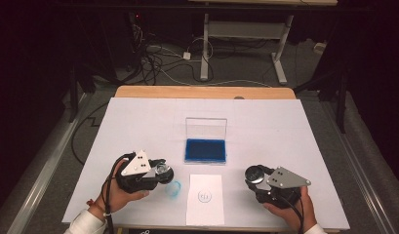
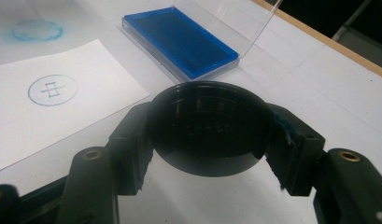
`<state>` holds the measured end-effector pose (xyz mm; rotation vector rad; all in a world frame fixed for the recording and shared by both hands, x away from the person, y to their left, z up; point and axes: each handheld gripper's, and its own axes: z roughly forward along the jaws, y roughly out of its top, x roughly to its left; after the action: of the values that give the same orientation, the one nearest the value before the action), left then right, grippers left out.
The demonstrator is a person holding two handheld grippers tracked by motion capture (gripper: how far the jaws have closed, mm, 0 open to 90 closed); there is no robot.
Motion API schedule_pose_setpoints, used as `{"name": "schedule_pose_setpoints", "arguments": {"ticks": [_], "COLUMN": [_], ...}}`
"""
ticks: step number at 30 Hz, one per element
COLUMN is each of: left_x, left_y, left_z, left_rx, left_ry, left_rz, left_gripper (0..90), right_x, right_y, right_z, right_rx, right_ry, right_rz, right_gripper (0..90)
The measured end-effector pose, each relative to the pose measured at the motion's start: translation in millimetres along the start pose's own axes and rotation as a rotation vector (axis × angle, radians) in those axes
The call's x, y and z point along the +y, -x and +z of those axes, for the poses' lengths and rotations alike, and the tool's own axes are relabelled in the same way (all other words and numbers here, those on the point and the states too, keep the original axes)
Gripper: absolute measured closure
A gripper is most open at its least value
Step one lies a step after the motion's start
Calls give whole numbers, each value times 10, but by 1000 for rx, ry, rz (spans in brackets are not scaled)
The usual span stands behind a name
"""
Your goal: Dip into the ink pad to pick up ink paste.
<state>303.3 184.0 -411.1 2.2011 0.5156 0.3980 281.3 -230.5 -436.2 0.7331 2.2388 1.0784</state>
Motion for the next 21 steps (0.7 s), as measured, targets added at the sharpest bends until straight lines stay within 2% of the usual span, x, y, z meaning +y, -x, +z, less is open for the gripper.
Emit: {"name": "schedule_pose_setpoints", "arguments": {"ticks": [12, 21], "left_x": [20, 16], "left_y": [45, 50], "left_z": [23, 35], "left_rx": [-16, -22], "left_ry": [-13, -16], "left_rz": [23, 24], "left_gripper": [543, 544], "right_x": [13, 14], "right_y": [-37, -46], "right_z": [54, 87], "right_rx": [19, 30], "right_ry": [-11, -21], "right_rz": [-7, -6], "right_gripper": [384, 384]}}
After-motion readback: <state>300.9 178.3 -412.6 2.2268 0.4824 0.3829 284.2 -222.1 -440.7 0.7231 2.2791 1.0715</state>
